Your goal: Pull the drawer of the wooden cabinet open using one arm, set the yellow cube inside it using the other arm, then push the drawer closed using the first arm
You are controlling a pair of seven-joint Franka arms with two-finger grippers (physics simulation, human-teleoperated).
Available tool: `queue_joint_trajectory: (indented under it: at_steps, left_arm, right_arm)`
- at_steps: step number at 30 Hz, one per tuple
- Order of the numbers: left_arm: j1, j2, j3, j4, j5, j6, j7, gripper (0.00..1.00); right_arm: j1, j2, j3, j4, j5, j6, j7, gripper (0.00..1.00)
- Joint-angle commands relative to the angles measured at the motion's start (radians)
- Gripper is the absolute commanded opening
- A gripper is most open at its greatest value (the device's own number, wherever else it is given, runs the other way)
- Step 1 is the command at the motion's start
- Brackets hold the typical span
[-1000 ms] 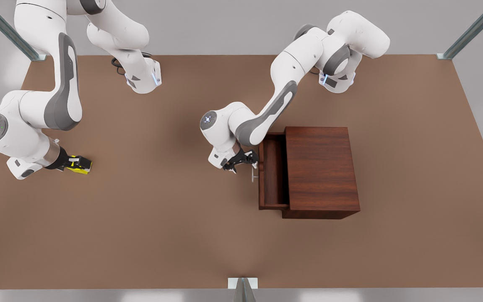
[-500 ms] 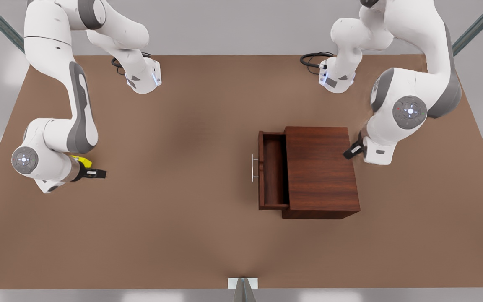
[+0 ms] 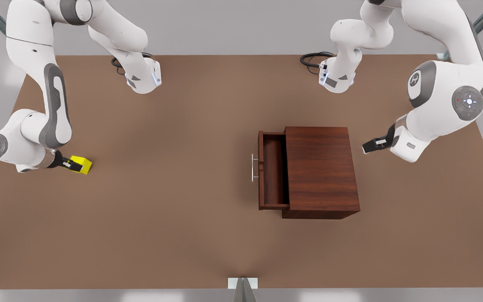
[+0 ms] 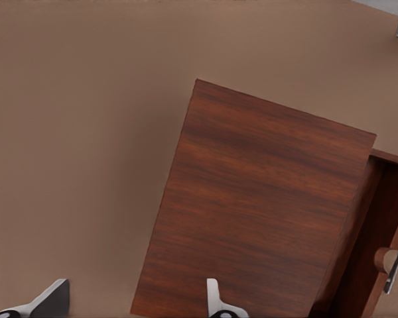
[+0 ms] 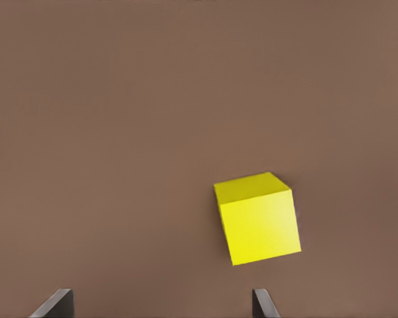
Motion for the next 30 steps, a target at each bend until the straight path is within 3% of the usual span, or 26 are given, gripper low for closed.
queue_joint_trajectory:
  at_steps: [1, 12, 14, 18, 30]
  left_arm:
    - [-0.005, 0.004, 0.001, 0.007, -0.001, 0.012, 0.361, 1.0]
    - [-0.001, 0.012, 0.001, 0.017, -0.001, 0.012, 0.369, 1.0]
    - [-0.001, 0.012, 0.001, 0.017, -0.001, 0.012, 0.369, 1.0]
    - [-0.001, 0.012, 0.001, 0.017, -0.001, 0.012, 0.367, 1.0]
    - [-0.002, 0.012, 0.001, 0.017, -0.001, 0.012, 0.367, 1.0]
  right_arm:
    - [-0.026, 0.018, 0.0, 0.002, -0.029, 0.096, -0.046, 1.0]
    - [-0.045, 0.1, 0.04, -0.001, -0.2, 0.237, -0.075, 1.0]
    - [-0.095, 0.117, 0.088, -0.001, -0.213, 0.242, -0.076, 1.0]
    - [-0.307, 0.141, 0.292, -0.007, -0.266, 0.245, -0.075, 1.0]
    - [-0.421, 0.161, 0.381, -0.044, -0.35, 0.257, -0.076, 1.0]
